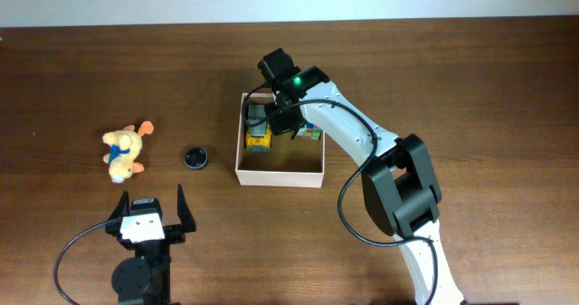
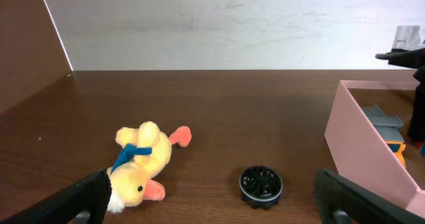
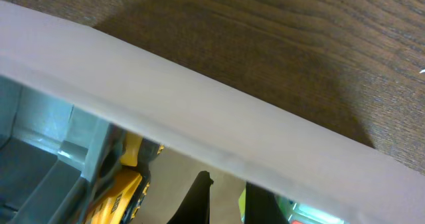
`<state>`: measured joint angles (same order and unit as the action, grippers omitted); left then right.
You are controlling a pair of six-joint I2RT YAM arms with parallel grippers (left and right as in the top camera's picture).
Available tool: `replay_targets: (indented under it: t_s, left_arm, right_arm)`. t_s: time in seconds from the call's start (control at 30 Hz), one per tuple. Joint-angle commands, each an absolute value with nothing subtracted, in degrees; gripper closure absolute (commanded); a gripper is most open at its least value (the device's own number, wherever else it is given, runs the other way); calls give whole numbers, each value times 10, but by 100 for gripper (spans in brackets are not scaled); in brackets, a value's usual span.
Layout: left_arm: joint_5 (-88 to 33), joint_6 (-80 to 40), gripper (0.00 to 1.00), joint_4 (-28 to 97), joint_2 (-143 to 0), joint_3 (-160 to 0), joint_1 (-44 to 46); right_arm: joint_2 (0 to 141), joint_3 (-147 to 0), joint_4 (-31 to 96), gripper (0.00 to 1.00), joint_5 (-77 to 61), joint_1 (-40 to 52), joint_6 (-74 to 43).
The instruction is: Pack container
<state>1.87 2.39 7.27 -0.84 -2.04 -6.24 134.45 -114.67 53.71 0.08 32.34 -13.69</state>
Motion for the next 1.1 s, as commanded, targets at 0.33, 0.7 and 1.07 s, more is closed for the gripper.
replay_targets:
  t_s: [0.33,0.7,1.07]
  left_arm:
    - [12,33,1,71,-3,-17,-65]
    - [12,33,1,71,-3,-17,-65]
    - [12,33,1,71,-3,-17,-65]
  right_arm:
    - [1320,-1191,596,96,-21,322,-135]
    - [1317,-1288,660,95,-30,319,-122]
    - [1315,-1497,831,30,76,256,-123]
